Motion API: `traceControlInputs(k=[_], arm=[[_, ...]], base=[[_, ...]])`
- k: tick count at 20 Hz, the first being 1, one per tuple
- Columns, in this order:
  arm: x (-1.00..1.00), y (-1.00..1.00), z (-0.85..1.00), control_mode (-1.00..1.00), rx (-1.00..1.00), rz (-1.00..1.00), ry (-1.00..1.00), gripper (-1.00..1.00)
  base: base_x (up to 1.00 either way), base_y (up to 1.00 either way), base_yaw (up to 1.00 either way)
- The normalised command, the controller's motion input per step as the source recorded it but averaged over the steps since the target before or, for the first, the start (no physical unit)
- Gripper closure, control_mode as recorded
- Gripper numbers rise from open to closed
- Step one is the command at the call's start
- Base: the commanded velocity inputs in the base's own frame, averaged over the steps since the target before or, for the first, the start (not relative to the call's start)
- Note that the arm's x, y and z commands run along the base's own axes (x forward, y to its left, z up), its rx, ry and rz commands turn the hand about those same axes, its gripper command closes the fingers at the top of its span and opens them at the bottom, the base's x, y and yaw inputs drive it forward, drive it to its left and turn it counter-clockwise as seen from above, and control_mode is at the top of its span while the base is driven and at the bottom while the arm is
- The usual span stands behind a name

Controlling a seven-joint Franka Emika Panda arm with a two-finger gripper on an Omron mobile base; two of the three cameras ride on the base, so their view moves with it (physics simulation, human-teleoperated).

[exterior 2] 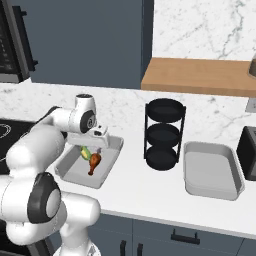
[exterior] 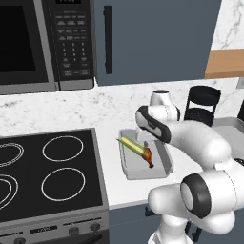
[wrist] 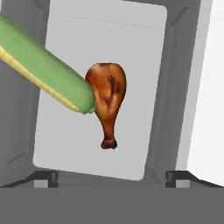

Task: Place one corn and one chicken drumstick in each tupperware on the nearby counter, to pack two identical lunches.

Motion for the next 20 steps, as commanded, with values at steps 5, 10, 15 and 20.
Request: traceControlInputs(k=[5,10,15,20], arm=[[-1.00,-0.58,0.63,-1.00,0.10,-0.28,-0.19,-1.00],[-0.71,-0.37,0.29,-1.00,0.04,-0.19,-0.12,-1.00],[0.00,0.00,0.00,-1.00,0.00,0.00,0.00,-1.00],[-0.70,-0.17,0.00,-1.00,0.00,0.00,-0.08,-1.00]], base=[[0.00,0.00,0.00],[0.00,0.00,0.00],[0.00,0.00,0.00],[0.00,0.00,0.00]])
